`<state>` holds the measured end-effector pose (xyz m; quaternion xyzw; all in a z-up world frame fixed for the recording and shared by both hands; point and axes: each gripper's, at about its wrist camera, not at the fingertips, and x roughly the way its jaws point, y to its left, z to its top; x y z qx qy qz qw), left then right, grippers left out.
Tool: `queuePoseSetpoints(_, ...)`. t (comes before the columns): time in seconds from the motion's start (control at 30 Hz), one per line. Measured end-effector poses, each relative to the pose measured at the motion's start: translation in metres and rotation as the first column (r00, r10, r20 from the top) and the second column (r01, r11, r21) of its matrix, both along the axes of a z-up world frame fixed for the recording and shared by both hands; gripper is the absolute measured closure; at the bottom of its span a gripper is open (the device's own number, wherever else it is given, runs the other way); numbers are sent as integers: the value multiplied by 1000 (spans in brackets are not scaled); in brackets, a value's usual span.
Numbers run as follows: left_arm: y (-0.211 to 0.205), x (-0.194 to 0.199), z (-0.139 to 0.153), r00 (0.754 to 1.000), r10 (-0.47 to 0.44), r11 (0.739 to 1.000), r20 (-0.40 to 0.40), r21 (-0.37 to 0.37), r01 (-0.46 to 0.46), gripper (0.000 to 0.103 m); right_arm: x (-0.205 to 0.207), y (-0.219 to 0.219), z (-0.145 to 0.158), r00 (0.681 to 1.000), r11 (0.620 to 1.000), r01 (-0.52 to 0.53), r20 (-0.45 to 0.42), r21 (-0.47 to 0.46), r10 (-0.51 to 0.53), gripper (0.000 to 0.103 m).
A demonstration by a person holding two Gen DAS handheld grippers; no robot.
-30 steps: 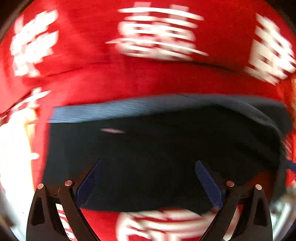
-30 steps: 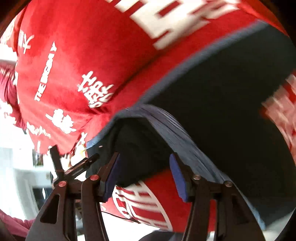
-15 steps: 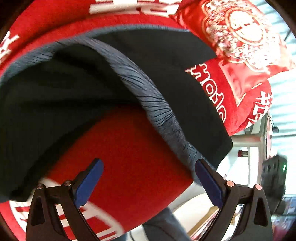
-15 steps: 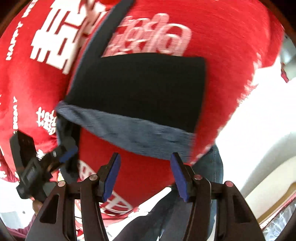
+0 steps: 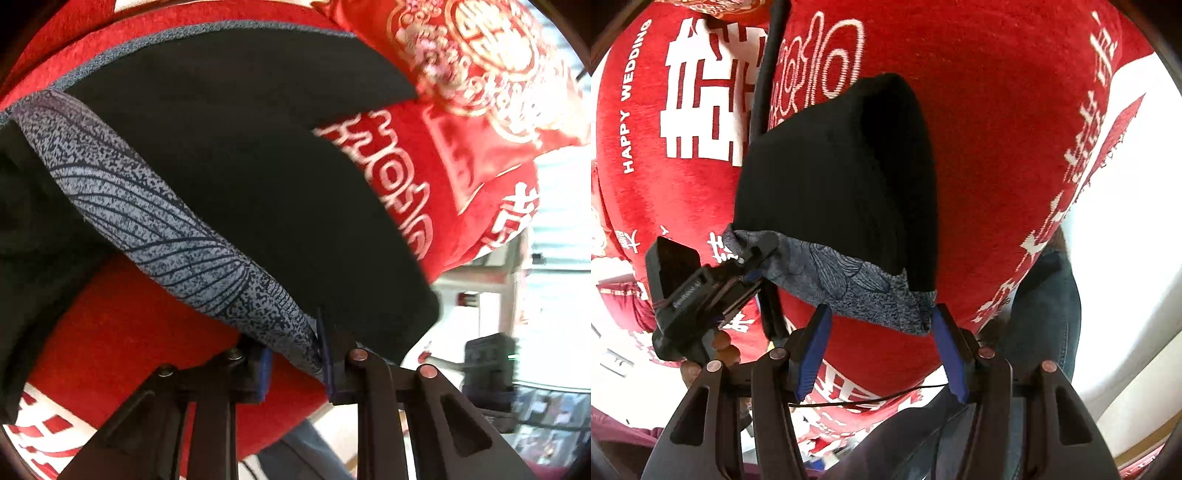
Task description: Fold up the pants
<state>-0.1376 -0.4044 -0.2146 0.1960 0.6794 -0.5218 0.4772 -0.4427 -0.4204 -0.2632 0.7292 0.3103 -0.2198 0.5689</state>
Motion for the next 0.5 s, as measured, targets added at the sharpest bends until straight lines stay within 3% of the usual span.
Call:
queuePoseSetpoints(0.1, 0, 9, 19, 995, 33, 998, -90, -53, -38, 80, 1, -4, -4, 996, 999, 28, 89, 30, -30, 43)
queuePoseSetpoints(0.2, -3, 13, 32, 994, 35, 997, -108, -71, -43, 80, 1, -8, -11, 977, 993, 80, 192, 86, -95, 43)
queuePoseSetpoints(0.23, -4, 15, 34, 993, 36, 997, -110, -67, -44, 80, 2, -8, -13, 970, 990, 93, 214, 108, -114, 47)
queuePoseSetpoints(0.27, -6, 16, 35, 994, 36, 997, -106, -64, -43, 80, 3, -9, -12, 965, 986, 108, 226, 125, -134, 65)
queuePoseSetpoints(0.33, -9, 18, 38, 996, 34, 997, -86, -67, -40, 80, 9, -16, -1, 960, 985, 123, 236, 121, -149, 80)
queuePoseSetpoints(0.5, -24, 31, 54, 999, 25, 992, -25, -123, -28, 80, 27, -59, 52, 973, 997, 68, 224, -18, -63, 85)
